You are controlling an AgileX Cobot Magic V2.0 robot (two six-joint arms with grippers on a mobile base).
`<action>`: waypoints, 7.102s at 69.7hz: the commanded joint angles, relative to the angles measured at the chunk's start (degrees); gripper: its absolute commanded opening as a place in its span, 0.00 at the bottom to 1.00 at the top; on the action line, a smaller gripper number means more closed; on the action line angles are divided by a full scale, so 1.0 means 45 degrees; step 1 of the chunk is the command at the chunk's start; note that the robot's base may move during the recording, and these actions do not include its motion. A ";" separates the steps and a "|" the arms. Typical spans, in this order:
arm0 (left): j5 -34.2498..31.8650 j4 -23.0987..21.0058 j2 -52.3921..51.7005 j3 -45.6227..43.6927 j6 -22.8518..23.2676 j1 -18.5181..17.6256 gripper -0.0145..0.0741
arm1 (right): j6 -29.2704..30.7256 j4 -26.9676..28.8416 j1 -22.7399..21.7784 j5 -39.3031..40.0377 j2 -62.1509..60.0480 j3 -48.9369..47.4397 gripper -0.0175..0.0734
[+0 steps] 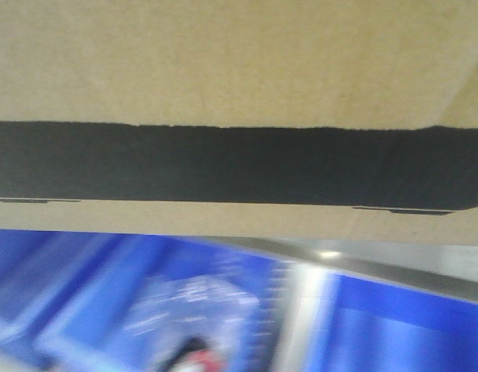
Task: Grab box from left shelf to table start
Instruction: 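Hold the box with both grippers while the base turns away, then carry the box with both grippers while driving to the white table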
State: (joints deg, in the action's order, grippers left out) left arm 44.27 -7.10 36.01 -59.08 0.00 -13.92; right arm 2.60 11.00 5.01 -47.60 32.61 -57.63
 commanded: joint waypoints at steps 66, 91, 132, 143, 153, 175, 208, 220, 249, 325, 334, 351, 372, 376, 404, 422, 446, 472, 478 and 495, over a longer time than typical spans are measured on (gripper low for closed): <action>-0.1863 -0.1797 -0.0123 -0.0500 0.0000 -0.0190 0.05 | 0.0340 0.0517 0.0027 0.1825 0.0081 -0.0478 0.25; -0.1863 -0.1820 -0.0123 -0.0500 0.0000 -0.0190 0.05 | 0.0340 0.0517 0.0027 0.1825 0.0081 -0.0478 0.25; -0.1863 -0.1820 -0.0123 -0.0500 0.0000 -0.0190 0.05 | 0.0340 0.0517 0.0027 0.1825 0.0081 -0.0478 0.25; -0.1863 -0.1820 -0.0123 -0.0500 0.0000 -0.0190 0.05 | 0.0340 0.0517 0.0027 0.1825 0.0081 -0.0478 0.25; -0.1888 -0.1820 -0.0123 -0.0500 0.0000 -0.0190 0.05 | 0.0340 0.0517 0.0027 0.1825 0.0081 -0.0478 0.25; -0.1888 -0.1820 -0.0123 -0.0500 0.0000 -0.0190 0.05 | 0.0340 0.0517 0.0027 0.1811 0.0081 -0.0478 0.25; -0.1888 -0.1820 -0.0123 -0.0500 0.0000 -0.0190 0.05 | 0.0340 0.0517 0.0027 0.1801 0.0081 -0.0478 0.25; -0.1888 -0.1820 -0.0123 -0.0500 0.0000 -0.0190 0.05 | 0.0340 0.0517 0.0027 0.1801 0.0081 -0.0478 0.25; -0.1888 -0.1820 -0.0100 -0.0500 0.0000 -0.0190 0.05 | 0.0340 0.0517 0.0027 0.1819 0.0081 -0.0478 0.25; -0.1888 -0.1820 -0.0100 -0.0500 0.0000 -0.0190 0.05 | 0.0340 0.0517 0.0027 0.1809 0.0081 -0.0478 0.25; -0.1888 -0.1820 -0.0100 -0.0500 0.0000 -0.0190 0.05 | 0.0340 0.0517 0.0027 0.1809 0.0081 -0.0478 0.25; -0.1888 -0.1820 -0.0100 -0.0500 0.0000 -0.0190 0.05 | 0.0340 0.0517 0.0027 0.1809 0.0081 -0.0478 0.25; -0.1888 -0.1820 -0.0100 -0.0500 0.0000 -0.0190 0.05 | 0.0340 0.0517 0.0027 0.1796 0.0081 -0.0478 0.25; -0.1888 -0.1820 -0.0100 -0.0500 0.0000 -0.0190 0.05 | 0.0340 0.0517 0.0027 0.1796 0.0081 -0.0478 0.25; -0.1888 -0.1820 -0.0100 -0.0500 0.0000 -0.0190 0.05 | 0.0340 0.0517 0.0027 0.1779 0.0081 -0.0478 0.25; -0.1888 -0.1820 -0.0100 -0.0500 0.0000 -0.0190 0.05 | 0.0340 0.0517 0.0027 0.1768 0.0109 -0.0478 0.25; -0.1888 -0.1820 -0.0100 -0.0500 0.0000 -0.0190 0.05 | 0.0340 0.0517 0.0027 0.1730 0.0109 -0.0478 0.25; -0.1909 -0.1820 -0.0100 -0.0500 0.0000 -0.0190 0.05 | 0.0340 0.0517 0.0027 0.1734 0.0138 -0.0478 0.25; -0.1885 -0.1820 -0.0100 -0.0500 0.0000 -0.0190 0.05 | 0.0340 0.0517 0.0027 0.1710 0.0150 -0.0478 0.25; -0.1885 -0.1820 -0.0100 -0.0500 0.0000 -0.0190 0.05 | 0.0340 0.0517 0.0027 0.1720 0.0150 -0.0478 0.25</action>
State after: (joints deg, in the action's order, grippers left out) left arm 44.20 -7.22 36.02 -58.83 0.00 -13.92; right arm 2.60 11.00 5.01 -47.73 32.71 -57.63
